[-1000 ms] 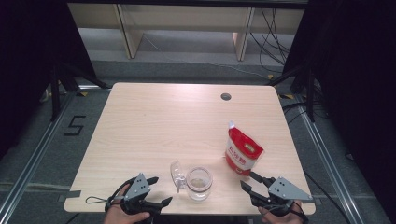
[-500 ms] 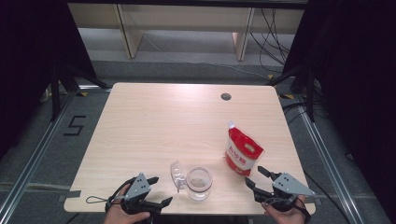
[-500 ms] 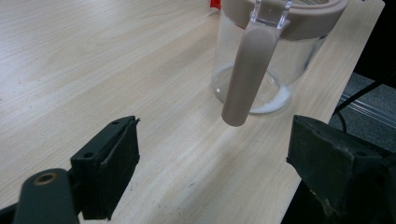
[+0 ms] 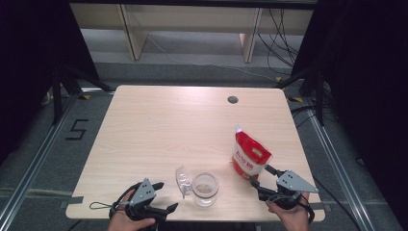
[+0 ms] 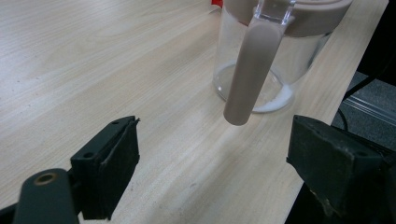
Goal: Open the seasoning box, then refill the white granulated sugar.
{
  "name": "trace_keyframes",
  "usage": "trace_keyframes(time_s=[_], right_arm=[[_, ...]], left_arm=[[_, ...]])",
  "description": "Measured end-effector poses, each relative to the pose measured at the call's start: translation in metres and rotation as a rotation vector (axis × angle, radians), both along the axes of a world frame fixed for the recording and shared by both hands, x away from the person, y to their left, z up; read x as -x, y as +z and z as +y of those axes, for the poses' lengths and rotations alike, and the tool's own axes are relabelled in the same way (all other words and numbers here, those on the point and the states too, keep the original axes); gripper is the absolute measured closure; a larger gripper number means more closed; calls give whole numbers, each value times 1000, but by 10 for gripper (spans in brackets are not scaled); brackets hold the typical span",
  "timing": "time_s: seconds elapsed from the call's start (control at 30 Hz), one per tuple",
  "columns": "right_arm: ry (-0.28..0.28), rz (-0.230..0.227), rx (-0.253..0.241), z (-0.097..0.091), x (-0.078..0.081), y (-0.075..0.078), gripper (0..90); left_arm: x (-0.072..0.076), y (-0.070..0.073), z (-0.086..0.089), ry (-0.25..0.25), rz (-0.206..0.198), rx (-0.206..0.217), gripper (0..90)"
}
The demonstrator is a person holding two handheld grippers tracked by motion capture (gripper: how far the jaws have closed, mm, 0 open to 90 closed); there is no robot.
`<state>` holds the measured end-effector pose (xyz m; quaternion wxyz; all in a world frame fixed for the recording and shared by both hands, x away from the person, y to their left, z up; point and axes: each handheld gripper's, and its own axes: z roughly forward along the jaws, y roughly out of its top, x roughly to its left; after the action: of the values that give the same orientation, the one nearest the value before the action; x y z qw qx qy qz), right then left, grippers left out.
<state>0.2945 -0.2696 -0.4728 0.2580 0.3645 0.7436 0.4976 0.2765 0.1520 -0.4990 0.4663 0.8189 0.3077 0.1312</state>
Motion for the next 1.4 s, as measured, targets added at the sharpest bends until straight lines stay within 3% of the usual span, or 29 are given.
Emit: trace_keyframes(time_s=[0.03, 0.1, 0.2, 0.33, 0.67, 0.77, 0.9, 1.0, 1.03, 1.23, 1.27, 1.3, 1.37, 1.4], right_arm=[[-6, 11, 1, 1, 0, 0, 314], [11, -3, -1, 2, -5, -1, 314], [14, -32, 19, 2, -10, -2, 312], [18, -12, 1, 2, -14, -4, 307], [28, -41, 12, 5, -21, -8, 296], [24, -11, 2, 7, -21, -8, 293], [12, -11, -6, 9, -23, -11, 291], [37, -27, 2, 9, -26, -11, 286], [31, -25, 7, 8, -27, -11, 280], [25, -25, 6, 10, -27, -11, 279], [28, -54, 13, 9, -28, -12, 277], [33, -25, 4, 11, -27, -12, 275], [33, -26, 9, 11, -28, -12, 275], [32, -29, 13, 11, -28, -13, 274]], left_arm=[[1, 0, -2, 11, 10, 36, 160], [1, 0, -3, 13, 14, 38, 161], [0, 0, -3, 6, 11, 26, 161], [-1, 0, -4, 6, 15, 26, 161], [0, 0, -4, 6, 16, 31, 161], [0, 0, -3, 10, 16, 28, 161], [0, 1, -2, 0, 7, 5, 161], [0, 1, -2, 2, 6, 10, 161], [0, 0, -4, 6, 13, 35, 161], [1, 0, -5, 16, 12, 37, 161], [0, 1, -2, 6, 6, -10, 161], [0, 1, -2, 5, 5, 2, 161], [0, 1, -2, 3, 6, 2, 161], [1, 1, -4, 9, 9, 29, 161]])
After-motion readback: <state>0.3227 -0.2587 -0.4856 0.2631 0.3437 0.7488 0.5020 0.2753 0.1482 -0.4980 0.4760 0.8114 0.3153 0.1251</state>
